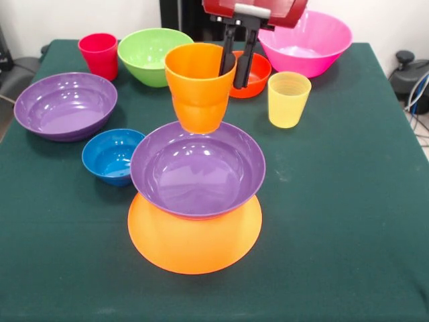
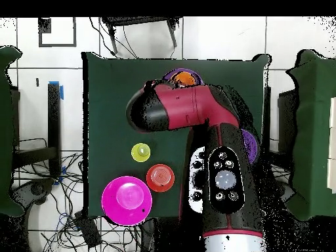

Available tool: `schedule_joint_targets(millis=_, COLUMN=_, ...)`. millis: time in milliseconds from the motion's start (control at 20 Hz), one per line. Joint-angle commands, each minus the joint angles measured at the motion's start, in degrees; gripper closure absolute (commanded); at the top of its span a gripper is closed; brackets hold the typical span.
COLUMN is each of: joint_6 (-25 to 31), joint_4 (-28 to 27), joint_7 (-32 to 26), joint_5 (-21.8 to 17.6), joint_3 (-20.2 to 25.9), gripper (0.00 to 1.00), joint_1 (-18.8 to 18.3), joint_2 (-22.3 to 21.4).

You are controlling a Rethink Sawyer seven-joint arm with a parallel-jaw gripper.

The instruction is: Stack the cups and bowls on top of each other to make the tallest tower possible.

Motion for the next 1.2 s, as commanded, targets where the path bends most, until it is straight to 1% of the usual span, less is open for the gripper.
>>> schedule_joint_targets(millis=50, joint_6=1.79, joint_4=-1.72, joint_7=-7.99, joint_5=-3.01, joint_3=5.70, gripper=1.00, joint_1=-1.15, joint_2=4.52)
schedule_joint_targets(millis=400, joint_6=2.10, joint_4=-2.74, joint_7=-7.82, joint_5=-3.23, joint_3=6.43, gripper=1.00, joint_1=-1.19, joint_2=5.30)
schedule_joint_targets(millis=650, joint_6=4.79, joint_4=-6.16, joint_7=-11.53, joint_5=-3.18, joint_3=8.79, gripper=1.00, joint_1=-2.43, joint_2=7.38)
schedule_joint_targets(millis=750, joint_6=4.97, joint_4=-7.53, joint_7=-11.71, joint_5=-3.15, joint_3=9.35, gripper=1.00, joint_1=-2.77, joint_2=8.71)
schedule_joint_targets(millis=900, joint_6=3.07, joint_4=-9.11, joint_7=-10.57, joint_5=-4.15, joint_3=9.07, gripper=1.00, joint_1=-2.52, joint_2=10.22)
schedule_joint_targets(millis=1050, joint_6=2.72, joint_4=-9.75, joint_7=-10.81, joint_5=-4.95, joint_3=8.91, gripper=1.00, joint_1=-2.59, joint_2=10.67)
schedule_joint_targets(millis=1200, joint_6=3.51, joint_4=-10.25, joint_7=-10.56, joint_5=-6.30, joint_3=7.72, gripper=1.00, joint_1=-1.95, joint_2=10.63)
